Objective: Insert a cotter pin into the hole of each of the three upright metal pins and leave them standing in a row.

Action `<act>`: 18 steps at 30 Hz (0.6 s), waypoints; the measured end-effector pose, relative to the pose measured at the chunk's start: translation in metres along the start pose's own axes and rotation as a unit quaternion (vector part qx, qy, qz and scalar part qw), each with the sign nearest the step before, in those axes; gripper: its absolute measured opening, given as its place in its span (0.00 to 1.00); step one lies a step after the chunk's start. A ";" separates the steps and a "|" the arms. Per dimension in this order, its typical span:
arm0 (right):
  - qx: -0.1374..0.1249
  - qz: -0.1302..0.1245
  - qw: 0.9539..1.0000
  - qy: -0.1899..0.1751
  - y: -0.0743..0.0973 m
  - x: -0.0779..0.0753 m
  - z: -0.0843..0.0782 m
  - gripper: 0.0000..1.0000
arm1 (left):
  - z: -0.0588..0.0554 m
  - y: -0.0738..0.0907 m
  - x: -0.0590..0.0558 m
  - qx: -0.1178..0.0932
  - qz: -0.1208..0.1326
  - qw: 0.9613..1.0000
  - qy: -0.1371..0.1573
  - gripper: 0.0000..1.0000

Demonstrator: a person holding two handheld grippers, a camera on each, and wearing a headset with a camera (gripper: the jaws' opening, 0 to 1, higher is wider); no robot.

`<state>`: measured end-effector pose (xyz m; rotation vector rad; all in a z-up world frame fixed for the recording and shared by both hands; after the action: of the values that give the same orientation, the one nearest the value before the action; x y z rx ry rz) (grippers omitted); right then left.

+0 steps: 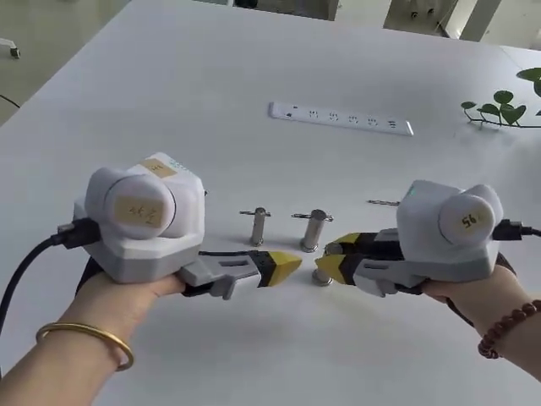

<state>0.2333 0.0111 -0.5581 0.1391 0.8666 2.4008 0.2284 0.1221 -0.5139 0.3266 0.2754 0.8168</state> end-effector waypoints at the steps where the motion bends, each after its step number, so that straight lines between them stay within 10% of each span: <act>1: 0.000 -0.002 1.000 0.001 0.000 0.000 0.000 0.09 | 0.000 0.000 0.000 0.000 0.000 1.000 0.001 0.89; 18: 0.007 -0.013 1.000 -0.018 0.000 0.002 -0.003 0.19 | -0.001 0.000 0.000 0.004 -0.001 1.000 -0.001 0.89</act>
<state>0.2308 0.0099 -0.5605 0.1739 0.8634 2.3608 0.2278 0.1218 -0.5149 0.3351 0.2776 0.8137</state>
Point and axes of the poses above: the centre of the closed fingertips' face, and the gripper's own axes: y roughly backward along the fingers, x roughly to its left, z roughly out of its top, the point moved 2 cm from there along y, roughly backward along the fingers, and after that the axes turned 6 degrees about -z, right-handed, at the moved point
